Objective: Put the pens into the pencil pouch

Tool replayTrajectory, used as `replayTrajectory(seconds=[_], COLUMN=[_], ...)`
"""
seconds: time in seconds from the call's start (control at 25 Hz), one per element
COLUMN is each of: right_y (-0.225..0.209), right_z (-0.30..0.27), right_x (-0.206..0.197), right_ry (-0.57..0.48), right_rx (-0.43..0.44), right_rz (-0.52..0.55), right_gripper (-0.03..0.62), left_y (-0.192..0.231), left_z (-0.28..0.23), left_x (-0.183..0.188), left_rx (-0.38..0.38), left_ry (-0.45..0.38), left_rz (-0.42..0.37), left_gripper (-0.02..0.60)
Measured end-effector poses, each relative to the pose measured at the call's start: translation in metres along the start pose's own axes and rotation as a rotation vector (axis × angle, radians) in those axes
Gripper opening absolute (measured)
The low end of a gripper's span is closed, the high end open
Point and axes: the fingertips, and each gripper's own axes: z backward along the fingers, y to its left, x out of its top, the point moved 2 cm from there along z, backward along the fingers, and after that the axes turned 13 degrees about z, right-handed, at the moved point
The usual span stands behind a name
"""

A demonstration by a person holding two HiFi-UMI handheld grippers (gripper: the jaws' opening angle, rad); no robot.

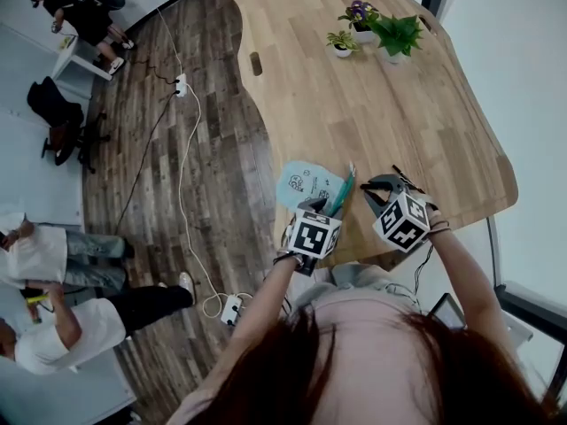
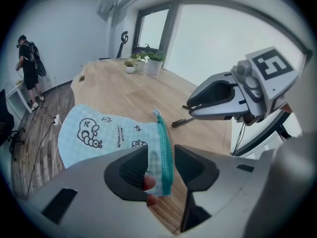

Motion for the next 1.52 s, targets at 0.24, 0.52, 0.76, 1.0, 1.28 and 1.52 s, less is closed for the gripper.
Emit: replayTrajectory(seconds=[0.24,0.52,0.76,1.0,1.28,1.52], right_y=[0.005,0.007,0.007,0.006,0.003,-0.008], right_z=[-0.027,-0.047,-0.051,-0.051,-0.043,-0.028], right_x=[-0.021,-0.038,-0.04,-0.041,-0.036,-0.023], right_ry=[0.074,0.147,0.171,0.177,0.145,0.074], right_rx=[0.073,0.143,0.215,0.257,0.183,0.101], right_rz=[0.026,0.044,-0.028,-0.071,-0.132,-0.237], right_gripper=[0.064,0.066,0.058,0.052,0.051,0.051], left_y=[0.004,0.004,0.006,0.006,0.006,0.002], left_z=[-0.013,-0.021,-0.017,-0.009,0.009,0.025], left_x=[-0.005,-0.005,-0.001,0.005,0.014,0.025], left_rx=[0.01,0.001,0.028,0.012,0.0,-0.046], left_ry=[0.041,0.065,0.046,-0.004,-0.062,-0.121], left_rz=[-0.004,0.003,0.017,0.063,0.095,0.149], left_gripper=[0.16,0.126,0.061,0.038,0.031,0.031])
